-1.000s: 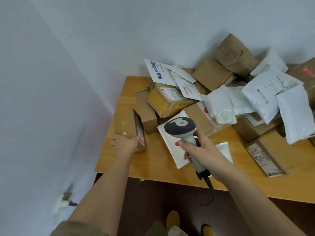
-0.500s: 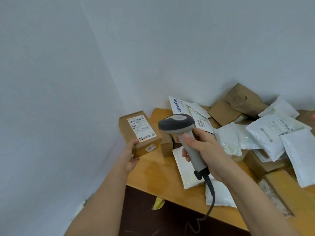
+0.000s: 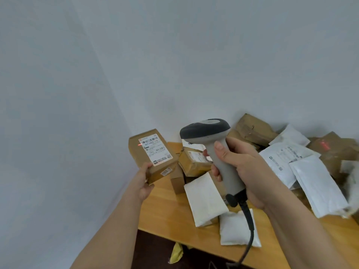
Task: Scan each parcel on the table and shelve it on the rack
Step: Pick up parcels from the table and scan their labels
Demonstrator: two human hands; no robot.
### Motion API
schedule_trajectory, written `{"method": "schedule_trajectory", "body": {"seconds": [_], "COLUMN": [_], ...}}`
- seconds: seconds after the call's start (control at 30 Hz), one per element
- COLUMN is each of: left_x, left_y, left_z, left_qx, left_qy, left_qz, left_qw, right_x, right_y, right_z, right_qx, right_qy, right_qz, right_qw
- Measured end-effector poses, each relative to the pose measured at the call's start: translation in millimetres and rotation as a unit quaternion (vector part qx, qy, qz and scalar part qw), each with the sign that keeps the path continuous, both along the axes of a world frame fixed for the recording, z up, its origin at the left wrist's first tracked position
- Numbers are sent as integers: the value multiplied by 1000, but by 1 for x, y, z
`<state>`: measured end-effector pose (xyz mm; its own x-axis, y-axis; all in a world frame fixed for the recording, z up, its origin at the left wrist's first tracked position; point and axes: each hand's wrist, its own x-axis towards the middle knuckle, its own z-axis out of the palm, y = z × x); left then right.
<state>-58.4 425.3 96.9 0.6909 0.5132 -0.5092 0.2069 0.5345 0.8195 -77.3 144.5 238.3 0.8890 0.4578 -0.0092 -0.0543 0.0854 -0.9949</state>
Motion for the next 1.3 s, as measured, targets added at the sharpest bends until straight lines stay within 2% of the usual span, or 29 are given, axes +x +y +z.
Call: {"method": "schedule_trajectory", "body": {"seconds": [0.3, 0.5, 0.73, 1.0, 1.17, 1.3], "left_x": [2, 1, -14, -72, -123, -188], "left_y": [-10, -27, -53, -71, -66, -58], "left_z": [-6, 3, 3, -7, -3, 7], "left_qx": [17, 21, -14, -17, -27, -19], "left_qy": [-32, -51, -100, -113, -120, -143], "left_qz": [-33, -5, 40, 50, 88, 135], "left_qw": [999, 998, 994, 992, 988, 980], "right_x": [-10, -14, -22, -50, -80, -116], "right_y": [-36, -60, -87, -107, -102, -86], "right_z": [17, 24, 21, 18, 24, 24], "right_qx": [9, 16, -5, 18, 31, 3], "right_qy": [-8, 6, 4, 18, 16, 23], "right_qz": [-17, -13, 5, 44, 65, 123], "right_qw": [1000, 1000, 1000, 999, 997, 992]}}
